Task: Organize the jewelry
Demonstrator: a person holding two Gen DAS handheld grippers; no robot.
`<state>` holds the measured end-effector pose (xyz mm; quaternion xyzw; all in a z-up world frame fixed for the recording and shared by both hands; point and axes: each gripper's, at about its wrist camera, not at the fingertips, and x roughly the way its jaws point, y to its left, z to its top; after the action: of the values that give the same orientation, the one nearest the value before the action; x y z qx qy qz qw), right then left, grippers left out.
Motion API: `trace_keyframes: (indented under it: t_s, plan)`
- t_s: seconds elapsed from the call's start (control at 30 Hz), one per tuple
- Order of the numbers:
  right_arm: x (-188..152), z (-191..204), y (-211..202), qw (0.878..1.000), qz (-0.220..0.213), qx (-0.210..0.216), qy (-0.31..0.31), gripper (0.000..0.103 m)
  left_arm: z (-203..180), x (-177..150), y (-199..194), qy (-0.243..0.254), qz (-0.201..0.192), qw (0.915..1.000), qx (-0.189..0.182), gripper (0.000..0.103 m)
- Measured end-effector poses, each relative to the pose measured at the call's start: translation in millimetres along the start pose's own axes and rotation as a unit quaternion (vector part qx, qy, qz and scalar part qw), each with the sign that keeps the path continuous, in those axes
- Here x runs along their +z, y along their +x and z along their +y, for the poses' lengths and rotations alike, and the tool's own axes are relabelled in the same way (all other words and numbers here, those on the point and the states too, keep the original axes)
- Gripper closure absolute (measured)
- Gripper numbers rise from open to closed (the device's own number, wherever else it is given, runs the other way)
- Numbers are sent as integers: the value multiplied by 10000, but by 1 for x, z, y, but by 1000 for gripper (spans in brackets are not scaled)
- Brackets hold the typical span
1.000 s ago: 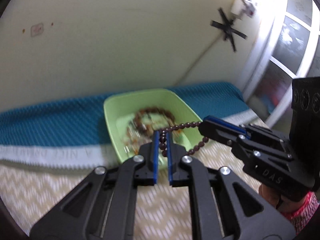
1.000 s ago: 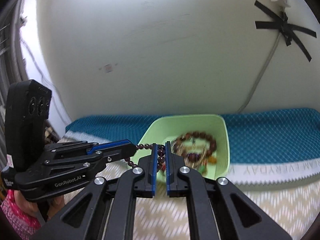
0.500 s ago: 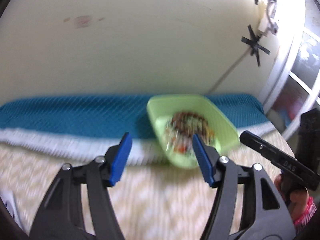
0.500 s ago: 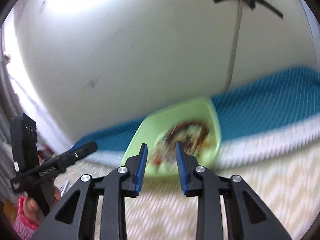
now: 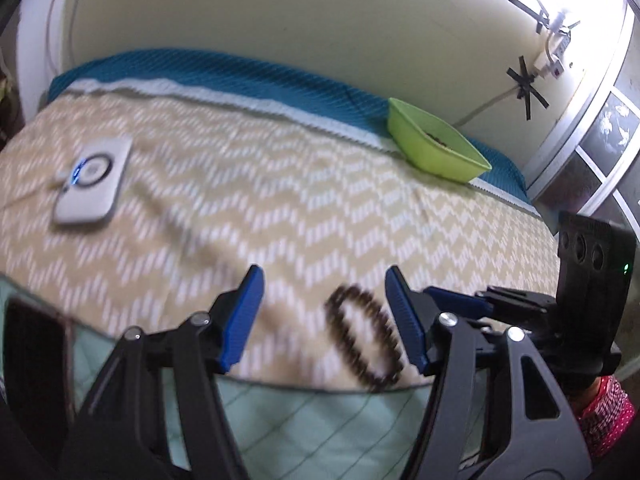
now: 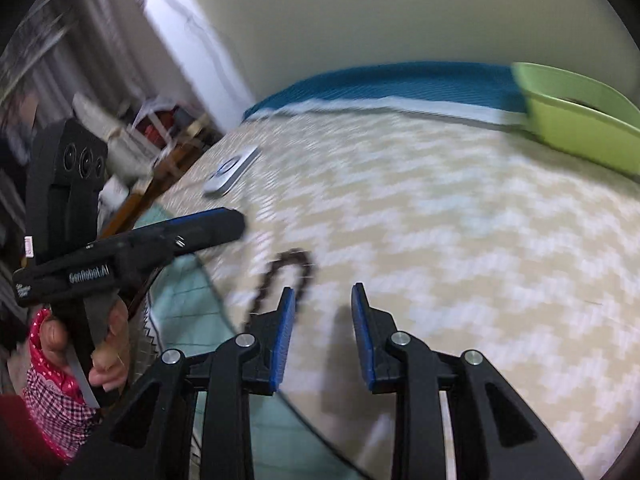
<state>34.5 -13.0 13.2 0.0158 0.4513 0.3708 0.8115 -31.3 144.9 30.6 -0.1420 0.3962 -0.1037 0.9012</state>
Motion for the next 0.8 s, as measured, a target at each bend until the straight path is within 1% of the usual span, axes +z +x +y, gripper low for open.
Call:
trace_keyframes:
  t_s: [0.03, 0.07, 0.13, 0.2, 0.23, 0.3, 0.37, 0.43, 0.47, 0.53, 0.6, 0.7, 0.73, 0.77, 0.8]
  plan:
    - [3, 8, 6, 9999, 59, -27, -77, 91, 1, -3, 0, -12, 15, 10000, 27, 43]
    - [4, 13, 15, 9996, 150, -176, -182, 91, 2, -5, 0, -15, 28, 10000, 43, 43]
    - [7, 20, 18, 9968, 127, -592, -516, 103, -1, -10, 1, 41, 52, 10000, 45, 43]
    - [6, 16, 14, 9949, 79, -804, -611, 103, -12, -15, 6, 237, 120, 9996, 81, 43]
    - [4, 11, 7, 9932, 32, -976, -640, 103, -18, -16, 10, 352, 158, 9992, 107, 43]
    - [-6, -11, -6, 9911, -71, -1198, -576, 103, -35, -19, 19, 623, 237, 9978, 60, 43]
    - [-13, -34, -25, 9879, -213, -1489, -383, 103, -50, -20, 29, 791, 311, 9964, -60, 43]
    - [-20, -55, -42, 9850, -324, -1690, -139, 103, -71, -19, 43, 999, 410, 9940, -193, 43]
    - [-25, -70, -55, 9841, -395, -1728, 73, 103, -81, -18, 49, 1116, 452, 9924, -242, 44]
    - [-35, -88, -73, 9806, -505, -1873, 288, 103, -107, -16, 64, 1393, 542, 9883, -315, 49]
    - [-48, -103, -94, 9758, -633, -2021, 538, 103, -130, -12, 76, 1572, 599, 9849, -419, 50]
    - [-67, -122, -118, 9703, -835, -2048, 982, 103, -160, -5, 89, 1763, 656, 9800, -642, 51]
    - [-70, -125, -123, 9693, -911, -1998, 1103, 103, -168, -3, 93, 1820, 692, 9784, -700, 51]
    - [-75, -130, -130, 9688, -982, -1922, 1221, 103, -175, -2, 97, 1860, 746, 9767, -770, 52]
    - [-78, -133, -134, 9684, -1020, -1884, 1279, 103, -183, -1, 104, 1902, 830, 9745, -853, 57]
